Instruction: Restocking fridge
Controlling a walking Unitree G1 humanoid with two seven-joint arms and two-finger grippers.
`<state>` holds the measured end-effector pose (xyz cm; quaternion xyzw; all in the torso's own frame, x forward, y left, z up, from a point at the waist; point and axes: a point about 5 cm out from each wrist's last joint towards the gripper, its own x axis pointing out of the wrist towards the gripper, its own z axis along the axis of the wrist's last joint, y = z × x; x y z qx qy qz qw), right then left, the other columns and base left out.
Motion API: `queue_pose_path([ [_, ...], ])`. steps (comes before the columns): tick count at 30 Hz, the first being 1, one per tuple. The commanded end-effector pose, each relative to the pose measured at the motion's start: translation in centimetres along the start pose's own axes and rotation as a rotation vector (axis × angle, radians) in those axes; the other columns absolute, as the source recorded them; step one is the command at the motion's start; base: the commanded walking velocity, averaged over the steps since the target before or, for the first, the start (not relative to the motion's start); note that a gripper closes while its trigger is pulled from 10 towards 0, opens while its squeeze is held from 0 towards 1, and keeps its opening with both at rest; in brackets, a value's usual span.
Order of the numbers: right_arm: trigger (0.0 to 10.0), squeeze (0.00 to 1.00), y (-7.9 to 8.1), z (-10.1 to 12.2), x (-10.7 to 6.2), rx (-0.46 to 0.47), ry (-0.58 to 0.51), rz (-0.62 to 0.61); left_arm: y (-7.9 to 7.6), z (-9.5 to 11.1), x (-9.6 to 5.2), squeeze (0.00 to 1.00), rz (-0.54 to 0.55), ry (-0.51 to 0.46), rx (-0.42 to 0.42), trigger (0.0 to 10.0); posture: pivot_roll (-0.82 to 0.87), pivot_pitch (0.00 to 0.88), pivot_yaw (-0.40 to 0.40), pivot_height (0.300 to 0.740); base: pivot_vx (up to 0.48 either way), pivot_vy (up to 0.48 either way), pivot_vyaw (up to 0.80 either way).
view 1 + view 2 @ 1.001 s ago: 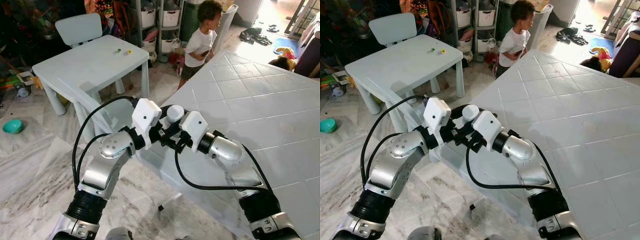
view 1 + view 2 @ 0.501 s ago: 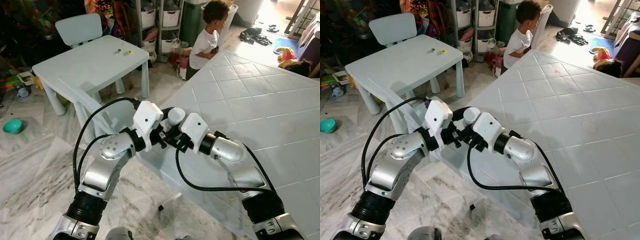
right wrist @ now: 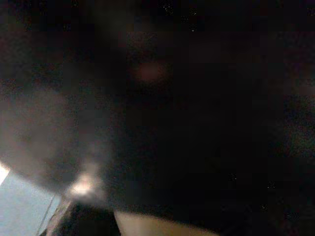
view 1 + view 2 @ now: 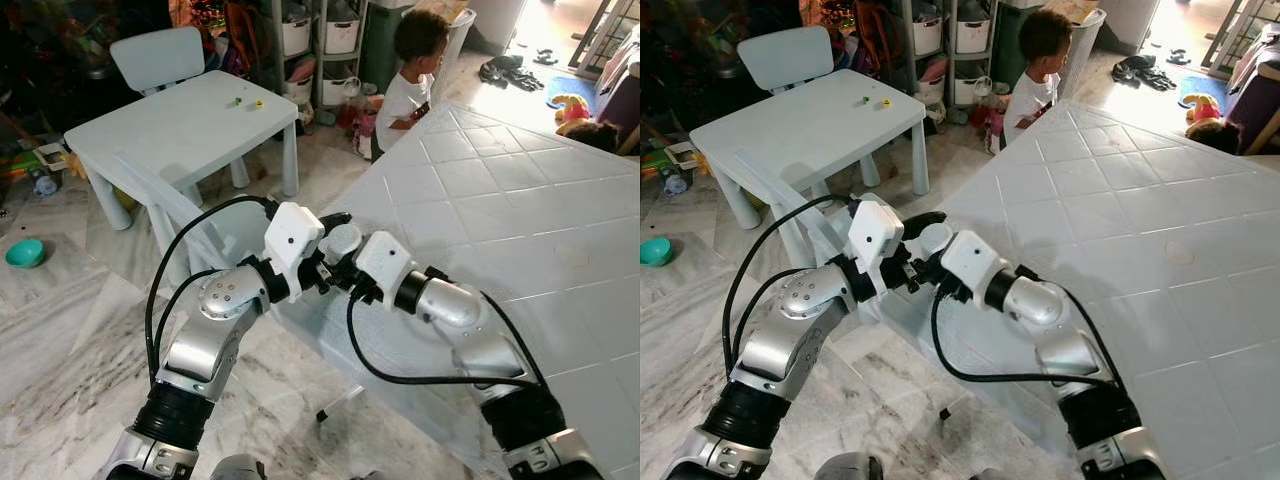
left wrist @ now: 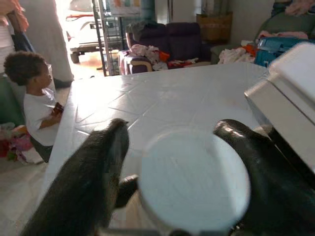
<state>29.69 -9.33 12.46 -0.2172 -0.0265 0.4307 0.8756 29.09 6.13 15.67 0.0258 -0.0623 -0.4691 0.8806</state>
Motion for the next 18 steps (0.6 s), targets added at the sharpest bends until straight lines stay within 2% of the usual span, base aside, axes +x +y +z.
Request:
queue_pose_path([
  [1, 0.0, 0.00, 0.0, 0.0, 0.0, -0.011, -0.005, -0.005, 0.3, 0.4, 0.0, 1.00, 0.011, -0.019, 0.000, 10.0, 0.05, 0.000, -0.019, 0.740, 0.000, 0.000, 0.00],
  [6, 0.0, 0.00, -0.2, -0.3, 0.0, -0.019, 0.010, -0.020, 0.0, 0.3, 0.1, 1.00, -0.014, -0.019, -0.013, 10.0, 0.05, 0.000, -0.021, 0.740, 0.000, 0.000, 0.00],
  [9, 0.0, 0.00, -0.5, -0.5, 0.1, -0.023, 0.021, -0.042, 0.6, 0.6, 0.1, 1.00, 0.042, -0.041, -0.017, 10.0, 0.05, 0.000, -0.022, 0.740, 0.000, 0.000, 0.00],
  [10, 0.0, 0.00, -0.5, -0.5, 0.1, -0.019, 0.020, -0.044, 1.3, 0.8, 0.0, 1.00, 0.095, -0.059, -0.037, 10.0, 0.05, 0.000, -0.022, 0.740, 0.000, 0.000, 0.00],
  [11, 2.3, 0.00, -0.6, -0.5, 0.1, -0.019, 0.019, -0.048, 2.0, 1.0, -0.1, 1.00, 0.152, -0.073, -0.054, 10.0, 0.05, 0.000, -0.023, 0.740, 0.000, 0.000, 0.00],
  [12, 2.3, 0.00, -0.6, -0.5, 0.1, -0.019, 0.019, -0.048, 2.0, 1.0, -0.1, 1.00, 0.152, -0.073, -0.054, 10.0, 0.05, 0.000, -0.023, 0.740, 0.000, 0.000, 0.00],
  [13, 3.9, 0.00, -0.6, -0.5, 0.2, -0.021, 0.019, -0.050, 2.4, 1.1, -0.2, 1.00, 0.186, -0.078, -0.057, 10.0, 0.05, 0.000, -0.023, 0.740, 0.000, 0.000, 0.00],
  [14, 6.0, 0.00, -0.6, -0.5, 0.2, -0.025, 0.020, -0.055, 3.0, 1.1, -0.3, 1.00, 0.229, -0.085, -0.063, 10.0, 0.05, 0.000, -0.023, 0.740, 0.000, 0.000, 0.00],
  [15, 10.0, 0.00, -0.8, -0.5, 0.2, -0.029, 0.016, -0.072, 4.5, 1.1, -1.0, 1.00, 0.333, -0.099, -0.091, 10.0, 0.05, 0.000, -0.023, 0.740, 0.000, 0.000, 0.00],
  [17, 10.0, 0.00, -0.9, -0.4, 0.2, -0.032, 0.015, -0.083, 5.5, 1.1, -1.7, 1.00, 0.407, -0.109, -0.115, 10.0, 0.05, 0.000, -0.021, 0.740, 0.000, 0.000, 0.00],
  [18, 10.0, 0.00, -1.2, -0.3, 0.2, -0.040, 0.008, -0.099, 6.4, 1.0, -2.5, 0.98, 0.478, -0.115, -0.128, 10.0, 0.05, 0.000, -0.020, 0.740, 0.000, 0.000, 0.00],
])
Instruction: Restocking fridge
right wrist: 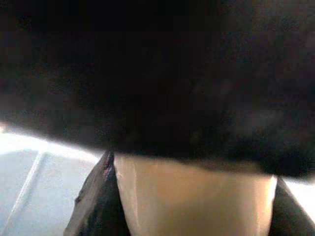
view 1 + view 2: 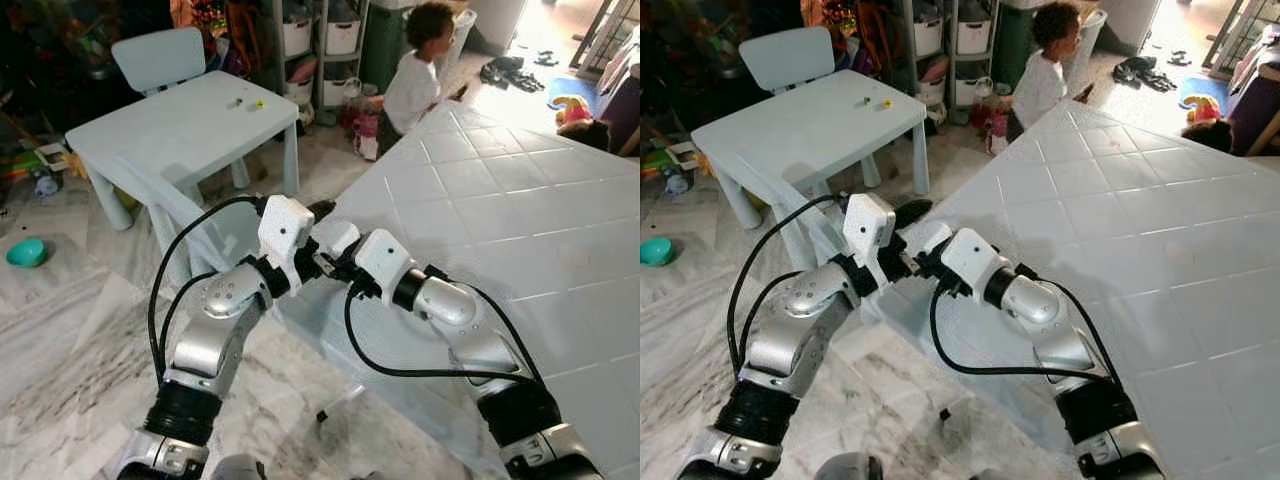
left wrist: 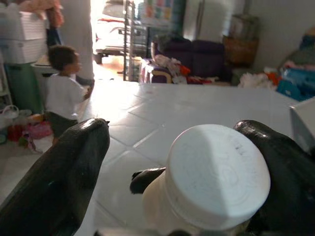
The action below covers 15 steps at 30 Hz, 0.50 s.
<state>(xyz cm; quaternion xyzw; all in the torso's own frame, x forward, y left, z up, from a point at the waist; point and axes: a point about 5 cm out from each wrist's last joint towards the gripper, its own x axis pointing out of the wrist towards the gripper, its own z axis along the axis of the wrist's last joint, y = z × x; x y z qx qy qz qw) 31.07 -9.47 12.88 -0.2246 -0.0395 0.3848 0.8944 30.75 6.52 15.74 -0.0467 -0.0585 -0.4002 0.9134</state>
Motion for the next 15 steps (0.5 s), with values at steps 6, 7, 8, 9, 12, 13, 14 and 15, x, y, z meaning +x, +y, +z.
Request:
queue_pose_path([
  [6, 10.0, 0.00, -0.9, 0.1, -0.6, -0.017, -0.031, -0.072, 7.7, 2.1, -4.1, 0.00, 0.509, -0.105, -0.041, 10.0, 0.05, 0.000, -0.017, 0.740, 0.000, 0.000, 0.00],
  [7, 10.0, 0.00, -1.0, 0.2, -0.6, -0.015, -0.034, -0.081, 8.0, 2.1, -4.3, 0.00, 0.530, -0.107, -0.042, 10.0, 0.05, 0.000, -0.017, 0.740, 0.000, 0.000, 0.00],
  [8, 10.0, 0.00, -1.3, 0.2, -0.6, -0.014, -0.032, -0.096, 8.5, 2.2, -4.8, 0.00, 0.573, -0.113, -0.052, 10.0, 0.05, 0.000, -0.017, 0.740, 0.000, 0.000, 0.00],
  [9, 10.0, 0.00, -1.5, 0.1, -0.7, -0.015, -0.030, -0.115, 9.2, 2.2, -5.4, 0.00, 0.634, -0.122, -0.069, 10.0, 0.06, 0.000, -0.016, 0.740, 0.000, 0.000, 0.00],
  [12, 10.0, 0.00, -1.7, -0.1, -0.8, -0.014, -0.017, -0.125, 10.0, 2.4, -6.4, 0.00, 0.706, -0.143, -0.105, 10.0, 0.06, 0.000, -0.016, 0.740, 0.000, 0.000, 0.00],
  [13, 10.0, 0.00, -1.8, -0.3, -0.9, -0.014, -0.004, -0.135, 10.1, 2.4, -6.7, 0.00, 0.722, -0.152, -0.118, 10.0, 0.06, 0.000, -0.019, 0.740, 0.000, 0.000, 0.00],
  [14, 10.0, 0.00, -1.8, -0.3, -0.9, -0.014, -0.004, -0.135, 10.1, 2.4, -6.7, 0.00, 0.722, -0.152, -0.118, 10.0, 0.06, 0.000, -0.019, 0.740, 0.000, 0.000, 0.00],
  [15, 10.0, 0.00, -1.8, -0.4, -0.9, -0.013, 0.003, -0.139, 10.1, 2.4, -6.8, 0.00, 0.727, -0.153, -0.121, 10.0, 0.06, 0.000, -0.022, 0.740, 0.000, 0.000, 0.00],
])
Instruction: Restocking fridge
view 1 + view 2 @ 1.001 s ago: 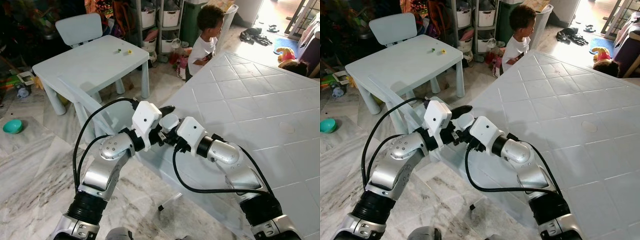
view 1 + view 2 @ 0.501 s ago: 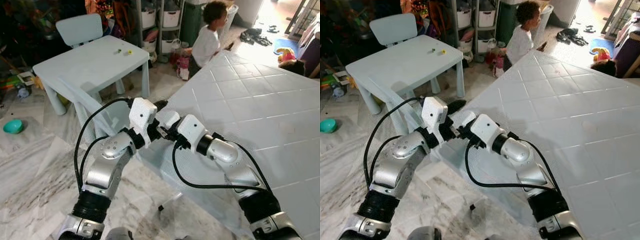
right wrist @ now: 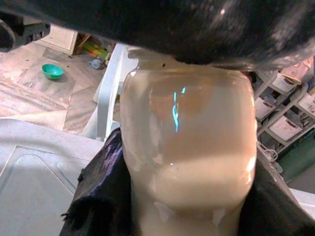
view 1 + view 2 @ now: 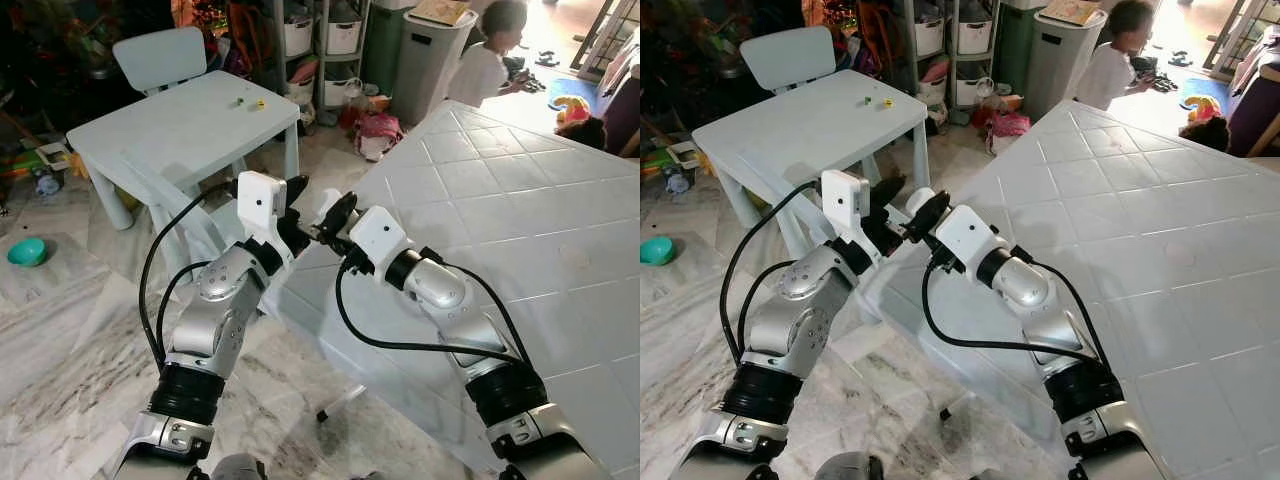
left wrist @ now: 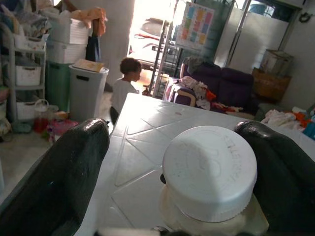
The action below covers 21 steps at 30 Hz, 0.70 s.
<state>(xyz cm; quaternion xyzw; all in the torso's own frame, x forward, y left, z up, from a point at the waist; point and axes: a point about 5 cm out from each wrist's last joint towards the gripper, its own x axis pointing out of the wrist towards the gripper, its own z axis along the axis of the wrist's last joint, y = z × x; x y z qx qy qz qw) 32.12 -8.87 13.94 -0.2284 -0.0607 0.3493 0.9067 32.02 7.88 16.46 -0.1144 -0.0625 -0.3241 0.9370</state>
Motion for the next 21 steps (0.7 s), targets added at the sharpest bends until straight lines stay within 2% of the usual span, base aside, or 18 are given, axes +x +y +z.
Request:
queue_pose_path([
  [1, 10.0, 0.00, -1.1, -1.6, -2.0, 0.015, 0.040, -0.061, 9.0, 2.8, -5.5, 0.00, 0.555, -0.117, -0.003, 10.0, 0.06, 0.000, -0.027, 0.740, 0.000, 0.000, 0.00],
  [6, 10.0, 0.00, -1.0, -2.7, -2.0, 0.019, 0.116, -0.063, 8.4, 2.0, -5.6, 0.00, 0.540, -0.101, -0.014, 10.0, 0.06, 0.000, -0.030, 0.740, 0.000, 0.000, 0.00],
  [10, 10.0, 0.00, -2.0, -4.1, -1.8, 0.037, 0.219, -0.120, 5.4, 0.9, -4.1, 0.00, 0.346, -0.039, -0.038, 10.0, 0.06, 0.000, -0.031, 0.740, 0.000, 0.000, 0.00],
  [13, 10.0, 0.00, -3.4, -5.0, -1.9, 0.098, 0.284, -0.220, 3.6, 0.3, -3.5, 0.00, 0.213, 0.005, -0.051, 10.0, 0.05, 0.000, -0.029, 0.740, 0.000, 0.000, 0.00],
  [14, 10.0, 0.00, -4.6, -5.4, -2.1, 0.119, 0.317, -0.295, 2.8, -0.1, -3.5, 0.00, 0.148, 0.031, -0.075, 10.0, 0.05, 0.000, -0.028, 0.740, 0.000, 0.000, 0.00],
  [18, 10.0, 0.00, -5.8, -5.7, -2.3, 0.136, 0.336, -0.375, 2.1, -0.4, -3.6, 0.00, 0.090, 0.058, -0.083, 10.0, 0.05, 0.000, -0.028, 0.740, 0.000, 0.000, 0.00],
  [19, 10.0, 0.00, -6.4, -5.5, -2.4, 0.140, 0.322, -0.409, 2.1, -0.5, -3.6, 0.00, 0.088, 0.067, -0.080, 10.0, 0.05, 0.000, -0.028, 0.740, 0.000, 0.000, 0.00],
  [21, 10.0, 0.00, -6.6, -5.2, -2.3, 0.141, 0.302, -0.418, 2.2, -0.6, -3.7, 0.00, 0.098, 0.068, -0.077, 10.0, 0.05, 0.000, -0.028, 0.740, 0.000, 0.000, 0.00],
])
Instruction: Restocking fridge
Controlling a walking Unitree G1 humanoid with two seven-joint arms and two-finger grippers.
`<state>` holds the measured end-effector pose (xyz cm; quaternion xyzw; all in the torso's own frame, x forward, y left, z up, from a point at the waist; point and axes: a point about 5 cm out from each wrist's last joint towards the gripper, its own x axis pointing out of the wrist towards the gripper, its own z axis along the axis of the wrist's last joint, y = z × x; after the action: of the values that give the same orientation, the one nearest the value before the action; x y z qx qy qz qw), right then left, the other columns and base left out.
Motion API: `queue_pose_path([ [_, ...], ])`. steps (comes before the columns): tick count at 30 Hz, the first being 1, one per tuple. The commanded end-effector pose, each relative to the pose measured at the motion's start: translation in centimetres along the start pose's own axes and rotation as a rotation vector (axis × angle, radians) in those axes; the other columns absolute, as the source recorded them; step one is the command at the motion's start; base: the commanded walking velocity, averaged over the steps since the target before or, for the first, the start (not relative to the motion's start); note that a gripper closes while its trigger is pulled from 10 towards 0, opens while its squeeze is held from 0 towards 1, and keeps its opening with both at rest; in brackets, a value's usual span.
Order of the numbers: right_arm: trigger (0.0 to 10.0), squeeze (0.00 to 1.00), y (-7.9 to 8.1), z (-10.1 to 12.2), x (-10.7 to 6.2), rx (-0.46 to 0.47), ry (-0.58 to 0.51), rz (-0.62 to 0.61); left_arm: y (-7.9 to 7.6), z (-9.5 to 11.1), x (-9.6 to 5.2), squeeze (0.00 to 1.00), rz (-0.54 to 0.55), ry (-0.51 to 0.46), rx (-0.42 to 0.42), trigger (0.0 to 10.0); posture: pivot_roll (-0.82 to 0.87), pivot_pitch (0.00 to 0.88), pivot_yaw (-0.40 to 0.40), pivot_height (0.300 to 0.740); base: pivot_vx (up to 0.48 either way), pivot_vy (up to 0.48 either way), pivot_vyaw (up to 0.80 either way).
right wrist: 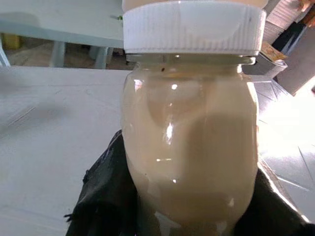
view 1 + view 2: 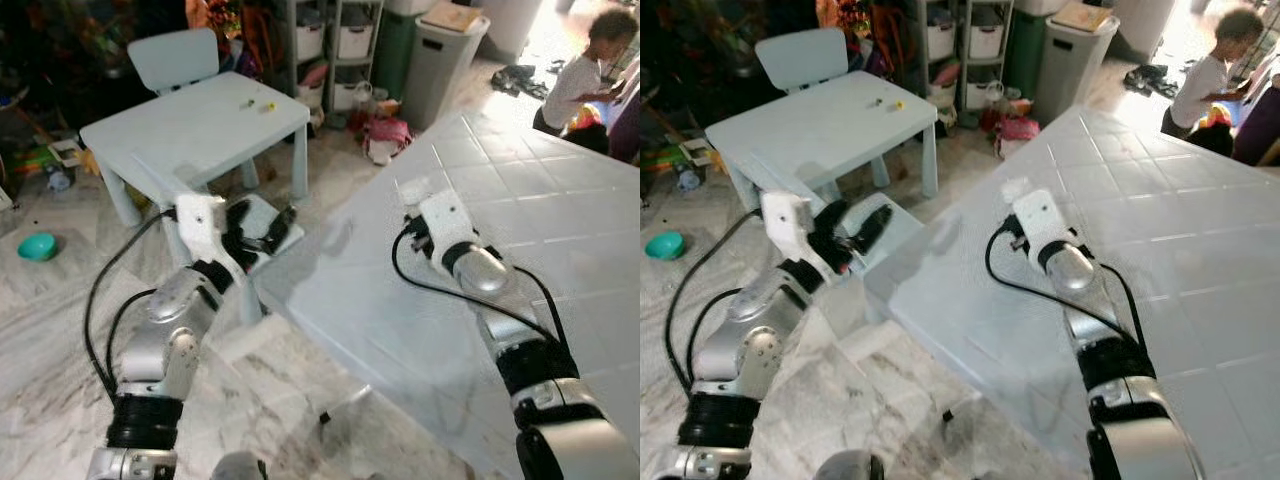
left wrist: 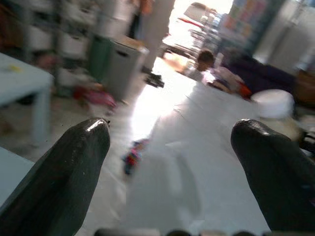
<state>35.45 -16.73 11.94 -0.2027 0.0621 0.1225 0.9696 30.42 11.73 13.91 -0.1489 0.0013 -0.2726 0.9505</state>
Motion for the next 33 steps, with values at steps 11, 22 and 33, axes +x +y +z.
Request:
queue_pose_path([
  [11, 10.0, 0.00, 0.8, 0.7, 0.3, 0.028, -0.058, 0.006, -0.4, 0.8, -0.1, 0.00, -0.021, -0.012, 0.003, 10.0, 0.05, 0.000, -0.027, 0.740, 0.000, 0.000, 0.00],
  [22, 10.0, 0.00, 2.4, 4.9, -1.1, 0.160, -0.403, 0.070, 0.1, 0.3, -0.4, 0.00, 0.033, -0.009, -0.018, 10.0, 0.05, 0.000, -0.026, 0.740, 0.000, 0.000, 0.00],
  [33, 10.0, 0.00, 4.0, 6.1, -3.3, 0.283, -0.536, 0.124, 2.2, 0.0, -1.6, 0.00, 0.204, -0.020, 0.007, 10.0, 0.06, 0.000, -0.015, 0.740, 0.000, 0.000, 0.00],
])
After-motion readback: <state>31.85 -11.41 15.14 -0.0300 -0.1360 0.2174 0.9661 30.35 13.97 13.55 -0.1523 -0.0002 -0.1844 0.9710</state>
